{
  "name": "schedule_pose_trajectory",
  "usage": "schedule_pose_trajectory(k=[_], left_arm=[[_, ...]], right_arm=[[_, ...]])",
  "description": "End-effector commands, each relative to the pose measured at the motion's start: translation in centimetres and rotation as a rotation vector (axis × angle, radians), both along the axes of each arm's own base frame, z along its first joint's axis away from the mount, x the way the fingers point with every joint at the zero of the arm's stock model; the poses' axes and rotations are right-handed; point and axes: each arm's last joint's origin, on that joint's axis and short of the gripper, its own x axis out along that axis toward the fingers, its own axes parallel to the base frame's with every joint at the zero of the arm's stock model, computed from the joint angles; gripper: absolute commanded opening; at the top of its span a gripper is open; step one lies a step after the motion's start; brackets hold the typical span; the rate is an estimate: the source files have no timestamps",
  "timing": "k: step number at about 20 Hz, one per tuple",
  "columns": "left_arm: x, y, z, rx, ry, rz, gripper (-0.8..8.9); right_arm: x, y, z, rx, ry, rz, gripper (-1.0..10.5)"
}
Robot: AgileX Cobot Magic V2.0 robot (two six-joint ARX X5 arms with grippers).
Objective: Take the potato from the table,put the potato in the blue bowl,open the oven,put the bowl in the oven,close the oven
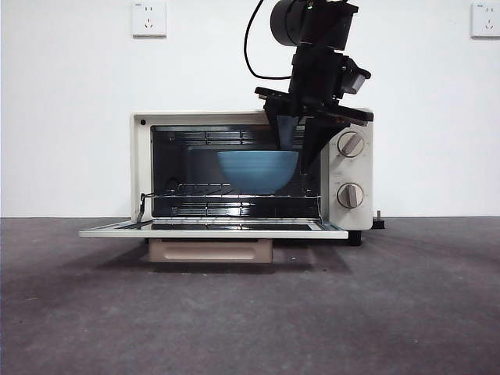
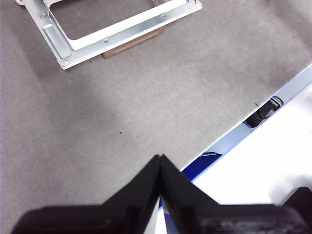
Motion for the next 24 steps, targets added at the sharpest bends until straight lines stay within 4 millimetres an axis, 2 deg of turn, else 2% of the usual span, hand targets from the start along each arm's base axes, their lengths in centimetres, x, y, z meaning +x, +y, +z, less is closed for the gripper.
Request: schedule_pose_trajectory(k=[1, 7, 13, 15, 19, 23, 24], left_arm=[[0.0, 0.0, 0.0, -0.005, 0.006, 0.004, -0.06], [0.0, 0.0, 0.0, -0.005, 0.007, 0.004, -0.06], [0.2, -0.1, -0.1, 0.003, 0.012, 0.008, -0.06], [0.3, -0.2, -0.1, 0.005, 0.014, 0.008, -0.06], [0.4, -0.2, -0.1, 0.006, 0.017, 0.008, -0.06], [0.7, -0.4, -0.3, 0.014, 0.031, 0.008, -0.06], [1.0, -0.5, -0.3, 0.019, 0.039, 0.009, -0.06]], right_arm=[[0.3, 0.1, -0.6, -0.014, -0.006, 0.004, 1.9], [0.6, 0.3, 0.1, -0.002, -0.051, 0.028, 1.9], [0.7, 0.4, 2.5, -0.003, -0.131, 0.079, 1.9], [0.7, 0.4, 3.9, 0.002, -0.177, 0.109, 1.9], [-0.2, -0.2, 8.6, -0.072, -0.309, 0.227, 1.9], [-2.9, -1.8, 13.4, -0.264, -0.39, 0.37, 1.9], [-3.6, -1.6, 14.6, -0.309, -0.449, 0.444, 1.9]])
